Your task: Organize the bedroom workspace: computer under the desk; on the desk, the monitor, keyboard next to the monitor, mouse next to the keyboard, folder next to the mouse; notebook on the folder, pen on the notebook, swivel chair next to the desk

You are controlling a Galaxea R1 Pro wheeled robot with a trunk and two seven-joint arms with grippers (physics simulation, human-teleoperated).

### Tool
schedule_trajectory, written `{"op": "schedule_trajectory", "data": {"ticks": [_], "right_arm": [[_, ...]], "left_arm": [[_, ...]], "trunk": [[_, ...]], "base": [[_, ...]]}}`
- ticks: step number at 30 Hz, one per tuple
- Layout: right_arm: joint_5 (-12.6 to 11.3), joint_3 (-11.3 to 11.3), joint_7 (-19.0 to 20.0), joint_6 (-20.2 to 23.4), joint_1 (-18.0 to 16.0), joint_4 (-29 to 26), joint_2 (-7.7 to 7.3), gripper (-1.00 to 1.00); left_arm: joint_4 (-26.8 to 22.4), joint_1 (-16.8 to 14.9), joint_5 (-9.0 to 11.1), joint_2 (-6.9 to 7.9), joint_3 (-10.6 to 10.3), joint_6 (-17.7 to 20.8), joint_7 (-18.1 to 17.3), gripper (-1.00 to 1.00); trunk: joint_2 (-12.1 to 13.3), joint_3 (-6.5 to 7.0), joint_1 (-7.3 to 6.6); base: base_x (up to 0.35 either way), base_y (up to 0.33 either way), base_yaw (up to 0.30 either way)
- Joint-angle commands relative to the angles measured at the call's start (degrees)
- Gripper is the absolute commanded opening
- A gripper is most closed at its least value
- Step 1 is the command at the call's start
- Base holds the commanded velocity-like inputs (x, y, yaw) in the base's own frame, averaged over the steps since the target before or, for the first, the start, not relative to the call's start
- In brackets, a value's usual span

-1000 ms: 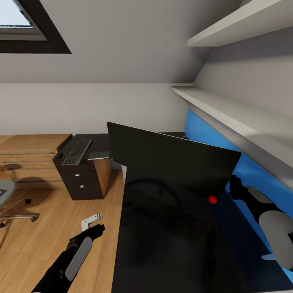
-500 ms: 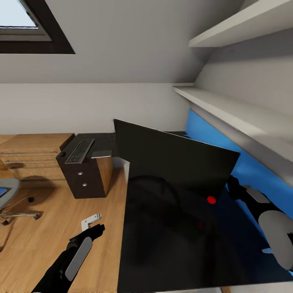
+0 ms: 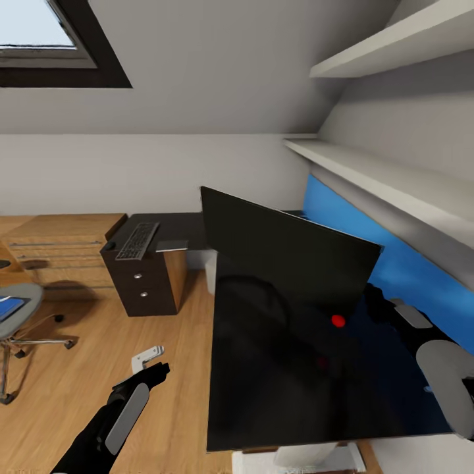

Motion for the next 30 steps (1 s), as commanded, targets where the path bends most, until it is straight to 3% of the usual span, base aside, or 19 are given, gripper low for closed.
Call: {"op": "schedule_trajectory", "data": {"ticks": [1,8,17,30], "right_arm": [[-0.4,0.0,-0.3,0.2,0.0,-0.1,0.01,1.00],[-0.4,0.3,-0.3,0.2,0.0,-0.1,0.02,1.00],[-0.4,0.3,-0.4,0.1,0.0,-0.1,0.02,1.00],[-0.9,0.0,-0.8,-6.2,0.0,0.5,-0.03,1.00]], "left_arm": [[-0.1,0.0,0.5,0.08,-0.2,0.1,0.5,1.00],[-0.1,0.0,0.4,0.12,-0.2,0.1,0.5,1.00],[-0.1,0.0,0.5,0.11,-0.2,0.0,0.6,1.00],[0.0,0.0,0.6,0.14,-0.2,0.3,0.6,1.00]], "trunk": [[-0.1,-0.09,-0.01],[-0.1,-0.09,-0.01],[-0.1,-0.09,-0.01],[-0.1,-0.09,-0.01]], "base": [[-0.242,0.221,0.000],[-0.220,0.191,0.000],[-0.006,-0.004,0.000],[0.083,-0.085,0.000]]}}
